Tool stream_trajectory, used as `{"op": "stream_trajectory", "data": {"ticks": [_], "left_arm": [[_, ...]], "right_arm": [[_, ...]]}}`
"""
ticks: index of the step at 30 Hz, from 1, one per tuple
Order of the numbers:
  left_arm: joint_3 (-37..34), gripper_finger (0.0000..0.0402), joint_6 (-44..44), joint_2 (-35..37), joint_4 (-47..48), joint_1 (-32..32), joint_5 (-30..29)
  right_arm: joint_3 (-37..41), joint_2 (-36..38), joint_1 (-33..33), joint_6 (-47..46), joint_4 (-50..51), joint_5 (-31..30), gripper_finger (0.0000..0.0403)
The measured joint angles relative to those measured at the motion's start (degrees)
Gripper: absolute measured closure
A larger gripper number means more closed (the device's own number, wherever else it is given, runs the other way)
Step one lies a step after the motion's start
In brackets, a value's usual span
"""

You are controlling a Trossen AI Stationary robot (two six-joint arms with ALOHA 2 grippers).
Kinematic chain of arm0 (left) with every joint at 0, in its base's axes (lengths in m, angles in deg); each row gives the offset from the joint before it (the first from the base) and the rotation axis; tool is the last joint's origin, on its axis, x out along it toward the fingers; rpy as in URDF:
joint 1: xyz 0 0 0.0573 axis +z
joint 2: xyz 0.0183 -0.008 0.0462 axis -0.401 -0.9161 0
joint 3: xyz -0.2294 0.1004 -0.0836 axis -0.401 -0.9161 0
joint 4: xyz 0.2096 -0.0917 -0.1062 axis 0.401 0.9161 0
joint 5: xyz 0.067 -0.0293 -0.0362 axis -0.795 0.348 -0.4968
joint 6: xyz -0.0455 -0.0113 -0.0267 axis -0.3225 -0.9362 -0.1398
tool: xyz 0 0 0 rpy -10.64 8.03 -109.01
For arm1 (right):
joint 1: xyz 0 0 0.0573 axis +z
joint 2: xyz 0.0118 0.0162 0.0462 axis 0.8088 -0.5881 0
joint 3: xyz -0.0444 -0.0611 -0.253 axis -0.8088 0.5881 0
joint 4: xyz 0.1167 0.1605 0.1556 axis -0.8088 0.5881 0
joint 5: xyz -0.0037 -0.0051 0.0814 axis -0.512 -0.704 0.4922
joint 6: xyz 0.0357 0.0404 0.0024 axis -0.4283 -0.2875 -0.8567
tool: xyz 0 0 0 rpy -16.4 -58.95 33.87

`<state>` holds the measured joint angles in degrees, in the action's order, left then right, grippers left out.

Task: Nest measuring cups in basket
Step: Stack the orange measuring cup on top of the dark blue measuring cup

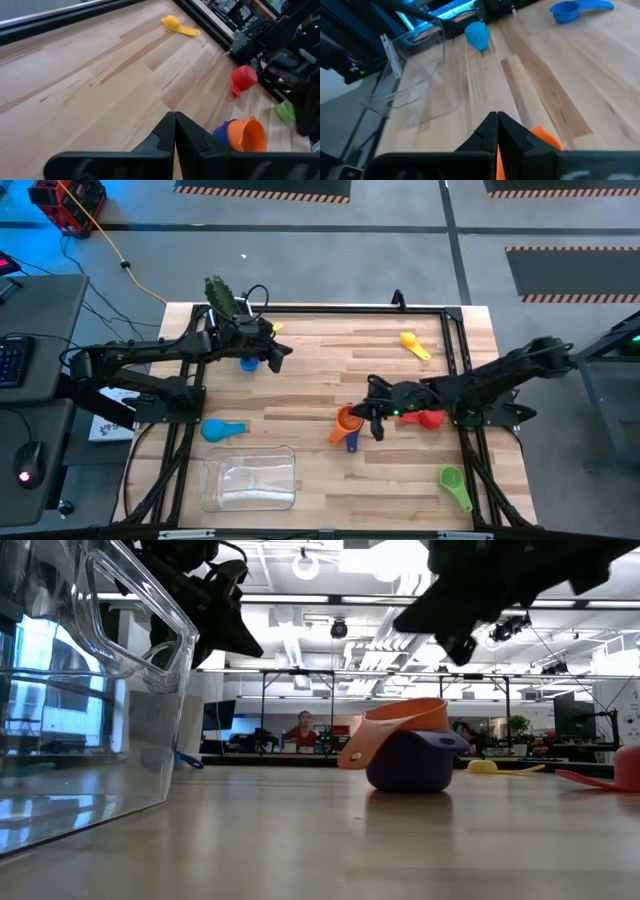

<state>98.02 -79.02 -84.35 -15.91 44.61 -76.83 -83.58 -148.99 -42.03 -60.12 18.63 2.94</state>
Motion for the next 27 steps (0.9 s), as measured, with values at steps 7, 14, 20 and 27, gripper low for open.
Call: {"op": "stream_trajectory", "data": {"ticks": [7, 14, 20, 27], "left_arm": [[0.0, 0.0401, 0.0, 0.0, 0.0, 0.0, 0.0], [0.0, 0.0401, 0.0, 0.0, 0.0, 0.0, -0.2], [0.0, 0.0402, 0.0, 0.0, 0.0, 0.0, -0.2], [0.0, 0.0401, 0.0, 0.0, 0.0, 0.0, -0.2]], "right_arm": [[-0.9, -6.4, -0.7, 1.4, 0.8, 1.9, 0.0403], [-0.9, -6.8, -0.7, 4.3, 4.0, -0.9, 0.0403], [-0.9, -6.8, -1.1, 4.6, 6.3, -2.6, 0.0403], [-0.9, -6.8, -1.4, 8.2, 11.5, -4.3, 0.0403]]}}
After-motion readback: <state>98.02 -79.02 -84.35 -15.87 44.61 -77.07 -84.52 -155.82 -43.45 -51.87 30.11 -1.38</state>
